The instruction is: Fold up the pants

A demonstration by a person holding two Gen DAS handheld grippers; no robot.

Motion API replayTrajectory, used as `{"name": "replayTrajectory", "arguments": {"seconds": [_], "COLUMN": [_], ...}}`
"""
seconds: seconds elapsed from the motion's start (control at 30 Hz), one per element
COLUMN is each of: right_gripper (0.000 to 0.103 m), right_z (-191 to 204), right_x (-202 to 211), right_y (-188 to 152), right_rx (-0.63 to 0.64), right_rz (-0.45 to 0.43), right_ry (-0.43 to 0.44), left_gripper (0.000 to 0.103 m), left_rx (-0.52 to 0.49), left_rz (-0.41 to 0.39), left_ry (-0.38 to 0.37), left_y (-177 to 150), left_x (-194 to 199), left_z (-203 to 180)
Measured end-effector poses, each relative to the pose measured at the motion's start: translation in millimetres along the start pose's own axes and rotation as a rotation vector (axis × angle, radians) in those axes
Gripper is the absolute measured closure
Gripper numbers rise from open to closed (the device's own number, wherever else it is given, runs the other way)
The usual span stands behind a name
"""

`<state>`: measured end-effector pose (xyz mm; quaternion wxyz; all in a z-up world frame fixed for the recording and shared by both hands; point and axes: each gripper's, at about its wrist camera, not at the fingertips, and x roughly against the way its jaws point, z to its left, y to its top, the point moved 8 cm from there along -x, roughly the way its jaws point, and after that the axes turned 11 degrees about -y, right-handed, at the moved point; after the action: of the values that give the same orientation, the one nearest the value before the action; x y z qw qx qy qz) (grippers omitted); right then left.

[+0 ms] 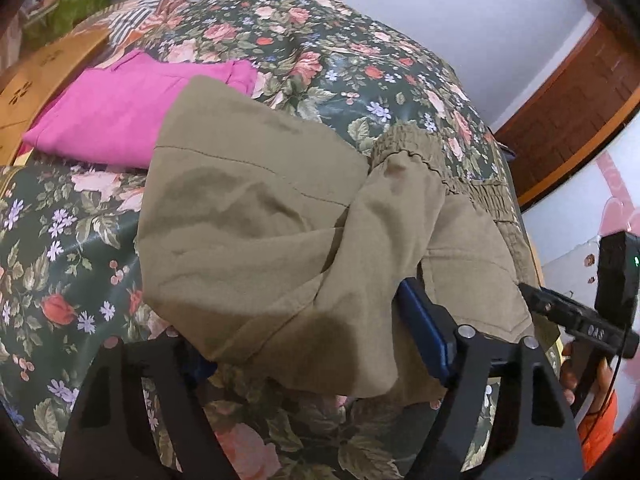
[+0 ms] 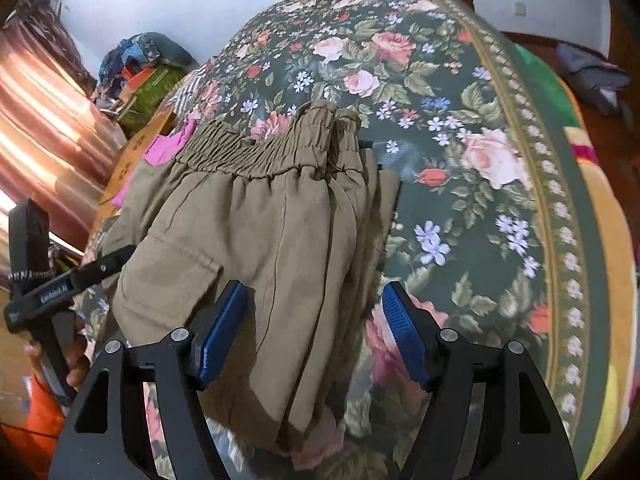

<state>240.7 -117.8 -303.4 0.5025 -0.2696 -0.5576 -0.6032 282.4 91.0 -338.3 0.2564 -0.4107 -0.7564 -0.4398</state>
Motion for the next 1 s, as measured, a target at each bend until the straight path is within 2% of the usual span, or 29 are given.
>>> {"name": "replayTrajectory", "arguments": {"seconds": [0.27, 0.33, 0.43, 0.5, 0.6, 0.77, 0.9, 1.0], "right_gripper": [0.037, 0.046, 0.058, 0.072, 0.082, 0.084, 0.084, 0.078], "right_z": [6, 8, 12, 14, 14, 17, 28, 38], "right_x": [-17, -17, -12, -5, 8, 21, 33, 43], "right_y": [7, 8, 10, 13, 14, 5, -9, -22], "right_rx": [0.028, 0.043, 0.062, 0.085, 0.099, 0.118, 0.124, 0.127], "right_rz": [0.037, 0.036, 0.019, -0.015, -0.052, -0.057, -0.062, -0.064], "right_ry": [0.047, 0.044, 0.037, 0.02, 0.018, 0.028, 0.046, 0.047], "left_gripper": [0.026, 0.031, 0.049, 0.061, 0.072, 0.076, 0.077, 0.077], "left_rx": [-0.023, -0.042, -0.11, -0.159, -0.176, -0.179, -0.192, -0.196], "left_rz": [0.005, 0.002, -0.003, -0.008, -0.012, -0.013, 0.005, 0.011], "left_ry": [-0.011, -0.007, 0.009, 0.033, 0.031, 0.011, 0.016, 0.031], "left_y": [-1, -1, -3, -5, -6, -12, -31, -43], "left_x": [0, 2, 9, 15, 24, 44, 63, 74], "left_z": [-1, -4, -14, -21, -26, -28, -27, -23]}}
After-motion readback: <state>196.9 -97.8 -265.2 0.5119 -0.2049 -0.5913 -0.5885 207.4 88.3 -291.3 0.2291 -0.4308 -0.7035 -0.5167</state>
